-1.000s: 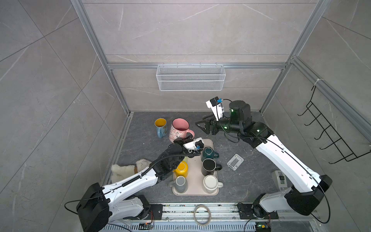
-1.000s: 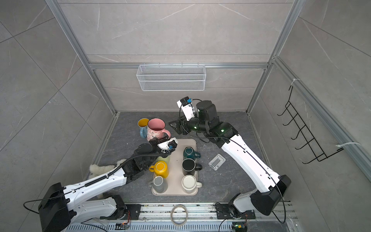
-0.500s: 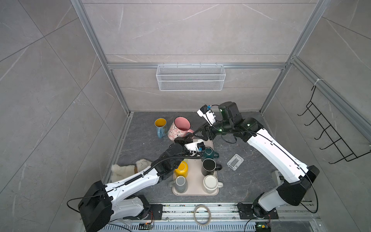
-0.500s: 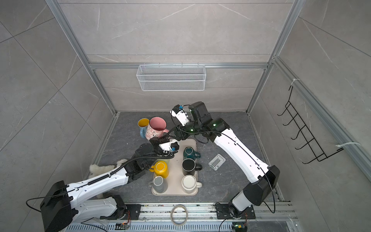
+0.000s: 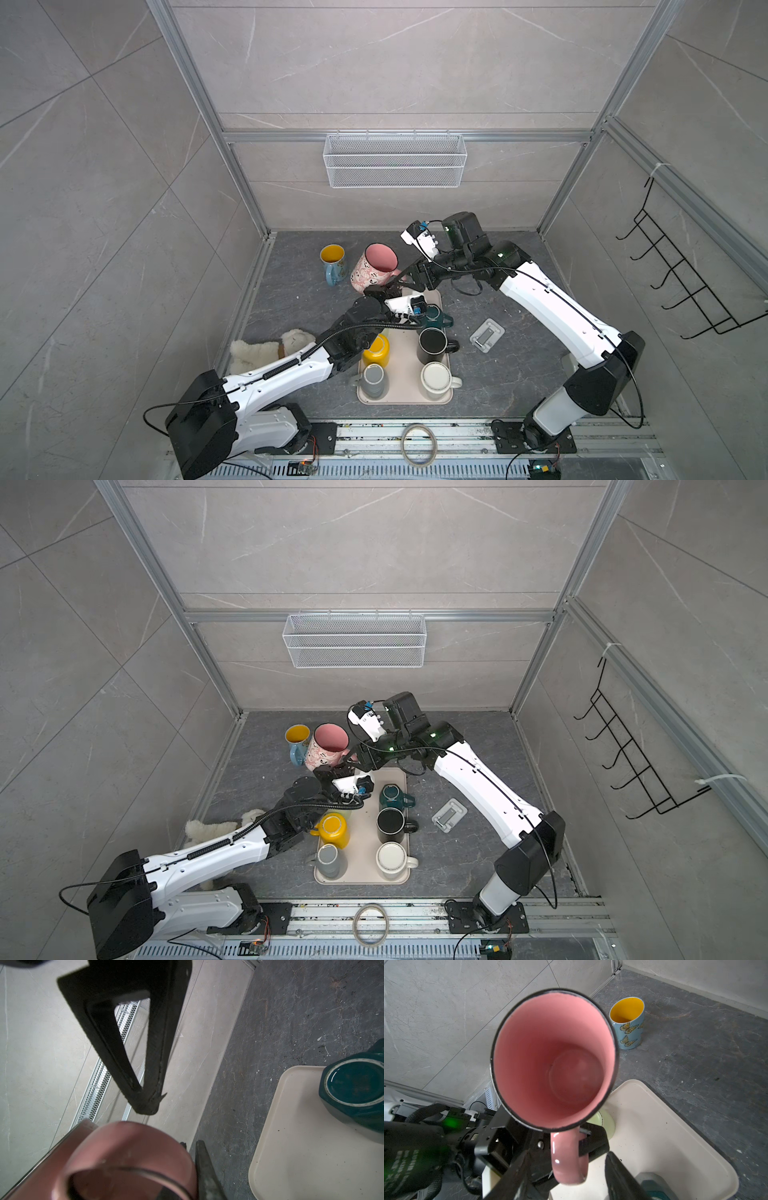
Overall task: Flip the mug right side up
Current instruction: 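Grip the pink mug's rim with the right gripper while the left holds the handle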
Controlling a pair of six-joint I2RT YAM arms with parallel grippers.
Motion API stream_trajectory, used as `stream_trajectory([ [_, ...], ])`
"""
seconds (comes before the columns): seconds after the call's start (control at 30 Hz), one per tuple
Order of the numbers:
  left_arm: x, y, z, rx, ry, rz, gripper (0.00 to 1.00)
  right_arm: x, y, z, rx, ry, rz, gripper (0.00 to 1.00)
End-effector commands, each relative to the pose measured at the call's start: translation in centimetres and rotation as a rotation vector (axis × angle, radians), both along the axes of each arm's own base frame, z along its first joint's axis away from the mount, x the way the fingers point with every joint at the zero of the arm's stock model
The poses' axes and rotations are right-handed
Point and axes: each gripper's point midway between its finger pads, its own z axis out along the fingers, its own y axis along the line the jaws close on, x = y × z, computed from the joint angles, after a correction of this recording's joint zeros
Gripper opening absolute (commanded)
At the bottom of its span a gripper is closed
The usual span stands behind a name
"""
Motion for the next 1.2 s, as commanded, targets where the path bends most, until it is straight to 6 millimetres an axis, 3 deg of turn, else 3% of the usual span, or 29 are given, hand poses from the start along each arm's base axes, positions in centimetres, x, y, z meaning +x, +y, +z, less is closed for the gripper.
stream_trajectory([
  [0.0,-0.3,-0.3,6.8,-0.153,-0.160,-0.011,0.00,0.2,0.5,0.6,0.020,0.010,0.006,0.56],
  [0.3,-0.6,-1.1,7.2,-0.169,-0.163,-0.041,0.00,0.7,0.9,-0.2,0.017,0.034,0.000,0.51],
  [0.53,-0.7,-1.3,7.4,-0.176,-0.167,-0.046,0.00,0.8,0.9,-0.6,0.009,0.046,-0.007,0.32],
  [1.0,-1.2,-1.3,8.4,-0.200,-0.181,-0.066,0.00,0.9,0.9,-2.2,-0.027,0.079,-0.010,0.39],
  [1.1,-1.2,-1.4,8.3,-0.201,-0.178,-0.068,0.00,0.9,0.8,-2.2,-0.030,0.081,-0.014,0.30],
  [1.17,-1.2,-1.4,8.2,-0.200,-0.177,-0.066,0.00,1.0,0.8,-2.3,-0.032,0.082,-0.016,0.05],
])
